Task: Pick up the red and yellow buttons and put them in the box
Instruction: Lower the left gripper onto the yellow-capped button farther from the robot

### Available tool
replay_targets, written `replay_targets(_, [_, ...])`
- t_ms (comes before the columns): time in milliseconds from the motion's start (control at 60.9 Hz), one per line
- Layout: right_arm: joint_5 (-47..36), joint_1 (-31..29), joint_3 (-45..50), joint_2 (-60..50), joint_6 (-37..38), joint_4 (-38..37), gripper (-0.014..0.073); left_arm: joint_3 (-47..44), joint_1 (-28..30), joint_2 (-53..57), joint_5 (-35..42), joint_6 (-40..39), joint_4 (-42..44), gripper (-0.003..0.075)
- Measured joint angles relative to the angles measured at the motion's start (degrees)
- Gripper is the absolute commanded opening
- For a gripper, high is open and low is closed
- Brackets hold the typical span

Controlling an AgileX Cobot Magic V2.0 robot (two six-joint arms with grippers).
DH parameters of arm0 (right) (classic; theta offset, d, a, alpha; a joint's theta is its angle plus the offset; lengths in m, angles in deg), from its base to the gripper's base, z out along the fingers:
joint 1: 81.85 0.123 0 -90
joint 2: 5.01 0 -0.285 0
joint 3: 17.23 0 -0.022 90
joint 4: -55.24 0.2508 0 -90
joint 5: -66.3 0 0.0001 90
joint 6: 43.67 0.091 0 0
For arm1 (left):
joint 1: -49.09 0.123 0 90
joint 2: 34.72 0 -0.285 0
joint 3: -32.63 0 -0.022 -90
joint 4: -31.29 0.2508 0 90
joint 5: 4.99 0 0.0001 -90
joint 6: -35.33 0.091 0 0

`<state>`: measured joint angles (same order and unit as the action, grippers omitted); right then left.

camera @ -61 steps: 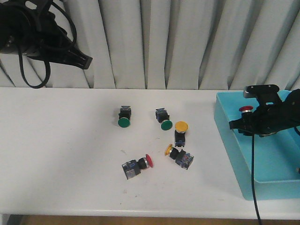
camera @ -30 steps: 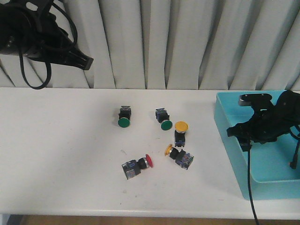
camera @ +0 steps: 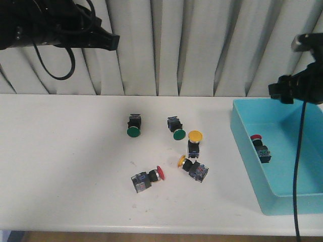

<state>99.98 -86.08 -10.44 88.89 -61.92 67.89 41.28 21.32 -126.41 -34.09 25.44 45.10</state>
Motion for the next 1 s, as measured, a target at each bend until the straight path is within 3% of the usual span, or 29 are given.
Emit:
replay_targets(197, [4.7,0.0,0.0,-14.0,-0.2,1.8,0.0463,0.8,-1.3,-5.6,4.7,3.1,-6.5,0.0303])
replay_targets(296, [6.2,0.0,0.0,-20.2,-0.6,2.4,0.0461,4.0,-3.1,-10.4,4.8,4.8,-9.6,0.0423])
replay_targets(427, [7.5,0.0,0.2,-25.9,-0.7,3.2,0.0461,10.1,-4.9,-18.2,4.3,5.7,-12.9,0.0521])
replay_targets(755, [1.3,0.0,10.3,-34.2,-1.7,7.0,0.0461,27.3,-6.1,-38.5,-3.8,5.9,-19.5,0.0536])
replay_targets(1002, [-3.8,0.0,17.4,-35.7,-6.5,13.0,0.0461,31.0,-7.3,-47.5,-4.0,5.9,-22.4,0.0536])
